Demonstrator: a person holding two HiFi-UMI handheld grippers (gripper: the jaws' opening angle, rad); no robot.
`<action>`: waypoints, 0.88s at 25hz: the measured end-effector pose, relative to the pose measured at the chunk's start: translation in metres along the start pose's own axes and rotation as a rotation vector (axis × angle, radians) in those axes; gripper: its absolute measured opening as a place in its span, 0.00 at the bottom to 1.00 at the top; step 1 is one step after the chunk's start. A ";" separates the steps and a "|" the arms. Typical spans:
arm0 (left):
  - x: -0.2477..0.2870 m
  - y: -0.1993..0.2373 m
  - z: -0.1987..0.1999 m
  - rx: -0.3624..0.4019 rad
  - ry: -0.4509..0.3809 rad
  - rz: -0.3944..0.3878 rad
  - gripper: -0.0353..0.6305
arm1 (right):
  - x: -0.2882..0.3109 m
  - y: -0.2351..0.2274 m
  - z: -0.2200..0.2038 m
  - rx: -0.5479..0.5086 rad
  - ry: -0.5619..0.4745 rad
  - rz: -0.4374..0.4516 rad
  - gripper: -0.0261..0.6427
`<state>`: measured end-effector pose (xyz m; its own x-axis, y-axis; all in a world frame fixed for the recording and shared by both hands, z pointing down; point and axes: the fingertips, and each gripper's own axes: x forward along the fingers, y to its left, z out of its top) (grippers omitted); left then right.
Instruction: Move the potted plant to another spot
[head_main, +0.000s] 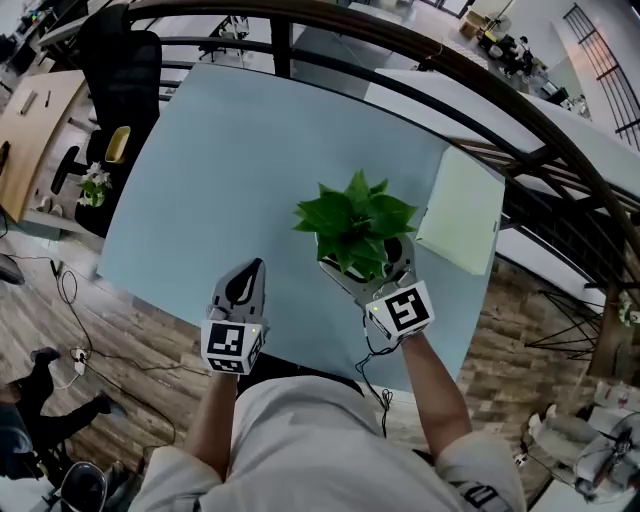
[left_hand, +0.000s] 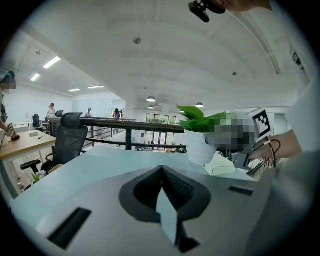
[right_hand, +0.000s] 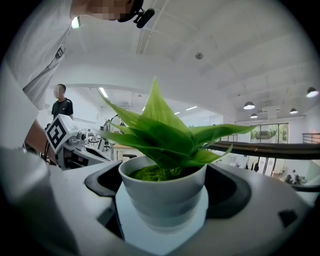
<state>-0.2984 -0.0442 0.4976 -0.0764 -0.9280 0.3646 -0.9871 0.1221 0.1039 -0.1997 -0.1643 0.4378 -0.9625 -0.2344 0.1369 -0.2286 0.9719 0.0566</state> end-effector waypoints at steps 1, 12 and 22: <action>0.001 0.006 -0.001 -0.003 0.005 0.001 0.07 | 0.008 0.001 -0.001 0.006 0.004 0.002 0.81; 0.023 0.071 -0.008 -0.012 0.055 0.011 0.07 | 0.089 0.006 -0.022 0.076 0.034 0.002 0.81; 0.056 0.117 -0.030 -0.023 0.119 -0.042 0.07 | 0.158 0.001 -0.051 0.139 0.060 -0.044 0.81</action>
<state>-0.4139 -0.0717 0.5581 -0.0164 -0.8841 0.4670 -0.9854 0.0934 0.1421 -0.3448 -0.2014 0.5096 -0.9415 -0.2737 0.1968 -0.2925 0.9535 -0.0731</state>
